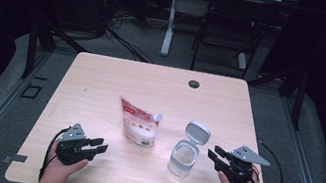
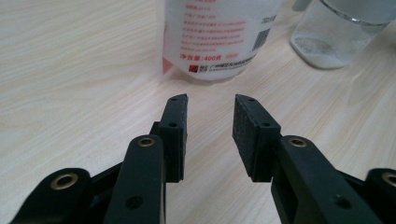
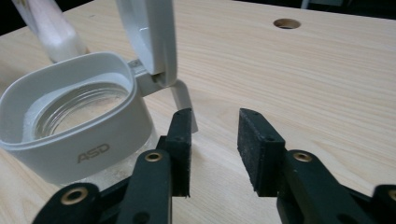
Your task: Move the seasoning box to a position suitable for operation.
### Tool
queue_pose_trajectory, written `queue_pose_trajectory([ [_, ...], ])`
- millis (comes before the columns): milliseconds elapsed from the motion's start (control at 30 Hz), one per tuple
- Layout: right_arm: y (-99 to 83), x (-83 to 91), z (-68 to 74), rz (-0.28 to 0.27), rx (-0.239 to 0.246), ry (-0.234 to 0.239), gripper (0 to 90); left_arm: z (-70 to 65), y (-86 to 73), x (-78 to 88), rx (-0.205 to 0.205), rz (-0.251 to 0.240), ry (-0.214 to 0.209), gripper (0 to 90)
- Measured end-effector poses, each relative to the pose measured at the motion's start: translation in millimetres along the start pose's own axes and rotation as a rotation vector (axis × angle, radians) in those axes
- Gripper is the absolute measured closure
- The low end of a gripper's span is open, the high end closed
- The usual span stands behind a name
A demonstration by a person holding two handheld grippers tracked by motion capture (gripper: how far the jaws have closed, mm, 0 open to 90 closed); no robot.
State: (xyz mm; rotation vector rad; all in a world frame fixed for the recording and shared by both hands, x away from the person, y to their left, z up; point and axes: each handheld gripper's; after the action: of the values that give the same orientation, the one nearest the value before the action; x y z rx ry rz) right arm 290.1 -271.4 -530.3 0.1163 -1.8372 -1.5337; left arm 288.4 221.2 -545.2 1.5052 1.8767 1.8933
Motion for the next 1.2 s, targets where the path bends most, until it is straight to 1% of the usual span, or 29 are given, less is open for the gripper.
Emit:
queue_pose_trajectory([
  [33,0.8,3.9,-0.6,-0.01,-0.009,-0.011,61.9,-0.7,0.3,-0.2,-0.002,-0.003,0.002,65.1],
  [67,1.3,5.7,-0.9,-0.015,-0.013,-0.01,61.3,-0.9,0.7,-0.2,-0.011,0.0,0.009,64.4],
  [133,1.6,7.1,-0.9,-0.021,-0.014,-0.016,60.2,-1.3,0.9,-1.5,-0.01,0.001,0.012,63.8],
  [167,2.3,9.1,-0.5,-0.025,-0.01,-0.024,57.6,-0.8,1.3,-2.3,-0.007,0.002,0.006,63.4],
  [233,2.6,9.6,0.0,-0.024,-0.01,-0.026,56.7,0.5,2.8,-4.4,-0.013,0.005,0.006,63.4],
  [333,4.1,10.2,2.0,-0.026,-0.008,-0.021,54.8,1.9,5.6,-6.7,-0.003,0.001,0.006,63.4],
  [367,4.5,10.8,2.6,-0.025,0.001,-0.024,54.3,3.0,7.0,-6.9,-0.005,-0.002,0.004,63.3],
  [400,5.1,10.5,3.3,-0.029,0.002,-0.026,53.7,3.7,8.8,-6.9,0.008,-0.009,0.001,63.3],
  [433,6.1,10.3,3.7,-0.031,0.007,-0.023,53.6,4.7,10.4,-6.4,0.005,-0.011,0.003,62.7],
  [533,7.3,9.3,4.3,-0.04,0.004,-0.014,52.6,6.9,16.3,-3.3,0.028,-0.031,0.026,61.4],
  [600,7.4,7.9,4.1,-0.036,-0.003,0.001,52.7,9.4,21.4,-1.4,0.054,-0.051,0.036,61.3],
  [633,7.3,6.5,4.1,-0.035,-0.012,0.015,53.3,10.4,23.2,-1.0,0.069,-0.06,0.033,61.3],
  [700,7.8,6.0,4.1,-0.031,-0.013,0.016,53.5,12.2,28.6,-1.0,0.109,-0.075,0.026,61.3],
  [733,8.3,5.7,4.4,-0.031,-0.01,0.011,53.5,12.5,31.3,-1.8,0.118,-0.082,0.025,61.4],
  [800,9.7,5.6,5.0,-0.038,0.0,0.006,53.4,12.5,36.9,-3.2,0.115,-0.081,0.022,61.3],
  [833,11.4,6.2,5.3,-0.043,0.017,-0.002,53.4,12.1,39.6,-3.8,0.108,-0.079,0.023,61.7],
  [933,15.0,8.0,6.2,-0.059,0.02,-0.011,53.3,9.2,48.0,-5.5,0.07,-0.065,0.045,62.1],
  [1033,18.6,9.4,7.7,-0.067,0.028,-0.004,53.0,5.5,57.7,-4.7,0.051,-0.062,0.052,62.1],
  [1067,23.0,12.7,10.1,-0.073,0.041,-0.005,51.9,5.0,61.4,-3.9,0.05,-0.064,0.046,62.1],
  [1133,27.5,16.2,12.9,-0.089,0.039,0.008,51.2,4.6,68.7,-1.2,0.058,-0.079,0.034,62.0],
  [1200,30.1,18.6,14.1,-0.088,0.043,0.013,51.3,5.5,75.4,1.2,0.073,-0.1,0.015,62.0],
])
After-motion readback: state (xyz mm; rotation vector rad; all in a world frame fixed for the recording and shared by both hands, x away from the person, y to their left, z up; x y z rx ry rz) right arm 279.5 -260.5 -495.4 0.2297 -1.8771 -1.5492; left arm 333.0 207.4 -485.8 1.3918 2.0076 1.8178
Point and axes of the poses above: each handheld gripper's, and its own axes: x roughly backward along the jaws, y roughly out of its top, z roughly to its left, and after that the axes turned 7 degrees about x, right-handed
